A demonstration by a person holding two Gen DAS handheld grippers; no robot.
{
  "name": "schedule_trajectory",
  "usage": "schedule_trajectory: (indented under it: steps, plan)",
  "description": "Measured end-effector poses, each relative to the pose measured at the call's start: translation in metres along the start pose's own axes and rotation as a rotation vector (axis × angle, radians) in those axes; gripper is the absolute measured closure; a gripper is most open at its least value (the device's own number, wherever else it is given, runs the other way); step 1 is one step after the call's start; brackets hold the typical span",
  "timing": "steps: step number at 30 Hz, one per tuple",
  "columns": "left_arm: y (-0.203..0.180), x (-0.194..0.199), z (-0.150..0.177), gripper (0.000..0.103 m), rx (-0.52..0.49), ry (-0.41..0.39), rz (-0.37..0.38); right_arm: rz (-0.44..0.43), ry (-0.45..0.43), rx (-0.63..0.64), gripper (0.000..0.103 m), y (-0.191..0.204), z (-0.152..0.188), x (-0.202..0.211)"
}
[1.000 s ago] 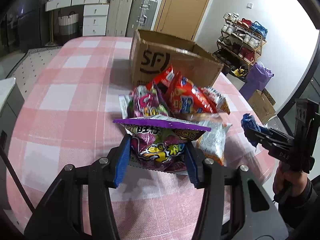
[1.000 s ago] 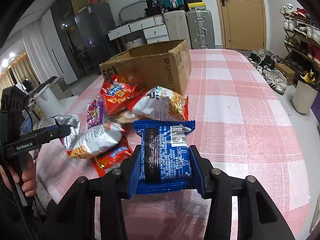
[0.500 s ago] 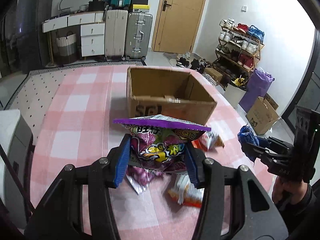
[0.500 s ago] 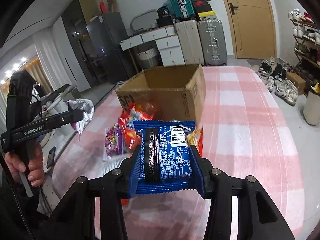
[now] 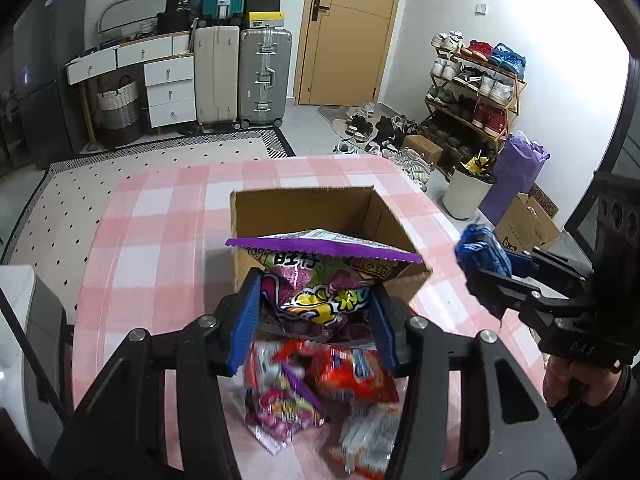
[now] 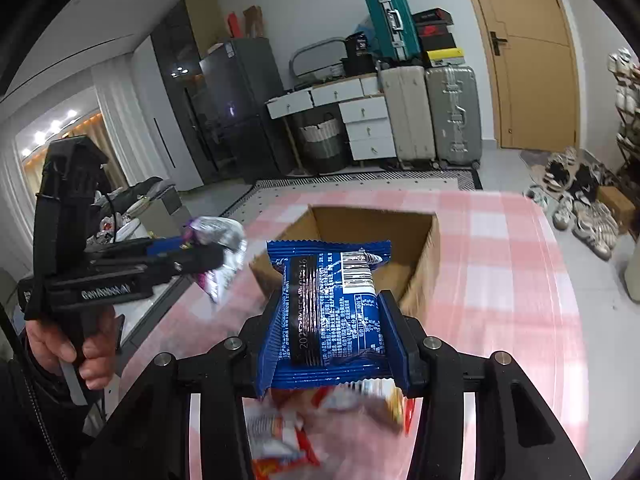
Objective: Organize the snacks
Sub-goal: 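Carry both packs into the cardboard box and open both grippers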
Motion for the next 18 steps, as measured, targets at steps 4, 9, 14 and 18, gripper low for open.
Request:
schedule_trajectory:
  steps: [4,9,14,18]
  plan:
    - [-0.001,-0.022,-0.024,0.056,-0.003,0.014,-0.003,-0.012,0.004,0.012,0.057,-0.001,-0.024,-0.018]
    - [0.001,-0.056,-0.046,0.056,-0.001,0.036,-0.003,-0.019,0.013,0.016,0.057,-0.007,-0.045,-0.042]
    - [0.007,-0.092,-0.054,0.056,0.017,0.071,0.005,-0.008,0.038,0.010,0.057,-0.018,-0.052,-0.070]
    - [0.009,-0.118,-0.048,0.056,0.020,0.100,0.015,0.004,0.067,0.001,0.057,-0.030,-0.047,-0.092]
Point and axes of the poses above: each gripper's, at about its wrist camera, not at the fingertips, and x roughly against the way its jaws point, y to its left, z to its underside, the point moved 10 cm from there along -x, roughly the way its jaws point
